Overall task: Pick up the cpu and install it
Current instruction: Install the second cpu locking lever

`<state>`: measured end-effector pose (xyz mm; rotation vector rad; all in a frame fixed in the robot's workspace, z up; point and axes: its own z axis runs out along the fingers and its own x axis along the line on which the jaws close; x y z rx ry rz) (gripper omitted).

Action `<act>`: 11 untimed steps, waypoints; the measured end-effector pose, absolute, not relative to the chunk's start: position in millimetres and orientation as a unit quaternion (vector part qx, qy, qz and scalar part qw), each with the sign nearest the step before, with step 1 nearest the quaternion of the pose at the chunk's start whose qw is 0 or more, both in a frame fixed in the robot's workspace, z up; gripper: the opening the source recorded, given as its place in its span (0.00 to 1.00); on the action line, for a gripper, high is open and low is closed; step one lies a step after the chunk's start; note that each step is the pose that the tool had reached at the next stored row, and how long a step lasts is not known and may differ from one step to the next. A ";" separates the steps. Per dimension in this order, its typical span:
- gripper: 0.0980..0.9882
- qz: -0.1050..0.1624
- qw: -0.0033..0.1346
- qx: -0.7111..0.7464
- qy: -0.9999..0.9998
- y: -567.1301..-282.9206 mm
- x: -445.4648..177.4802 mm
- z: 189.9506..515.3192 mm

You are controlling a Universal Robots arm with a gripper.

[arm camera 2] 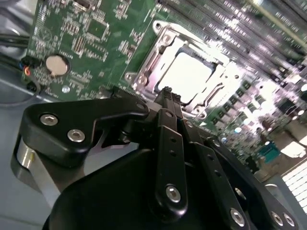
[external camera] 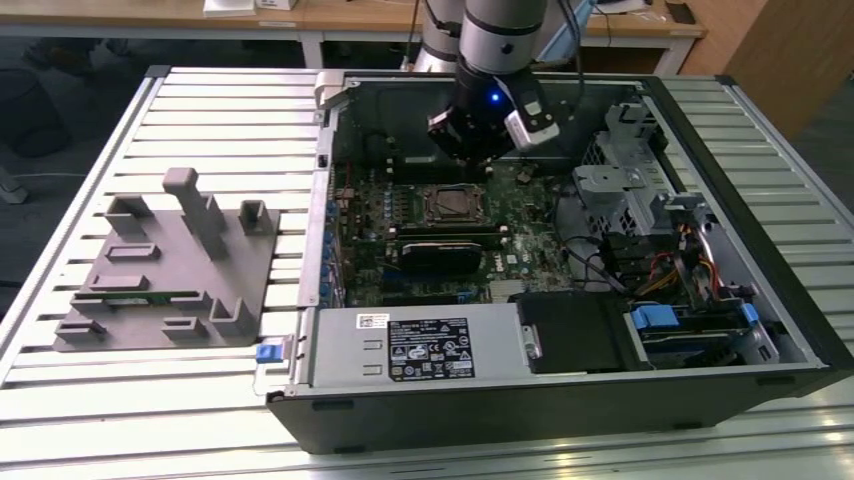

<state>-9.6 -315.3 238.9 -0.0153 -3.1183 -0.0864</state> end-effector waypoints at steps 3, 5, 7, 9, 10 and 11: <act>0.01 -0.028 0.011 -0.005 -1.000 -321.5 -9.6 238.8; 0.01 -0.028 0.011 -0.005 -1.000 -324.8 -9.6 238.8; 0.01 -0.028 0.011 -0.005 -1.000 -328.2 -9.6 238.7; 0.01 -0.028 0.011 -0.005 -1.000 -331.7 -9.6 238.7; 0.01 -0.028 0.011 -0.005 -1.000 -333.2 -9.6 238.6; 0.01 -0.028 0.011 -0.005 -1.000 -334.6 -9.6 238.7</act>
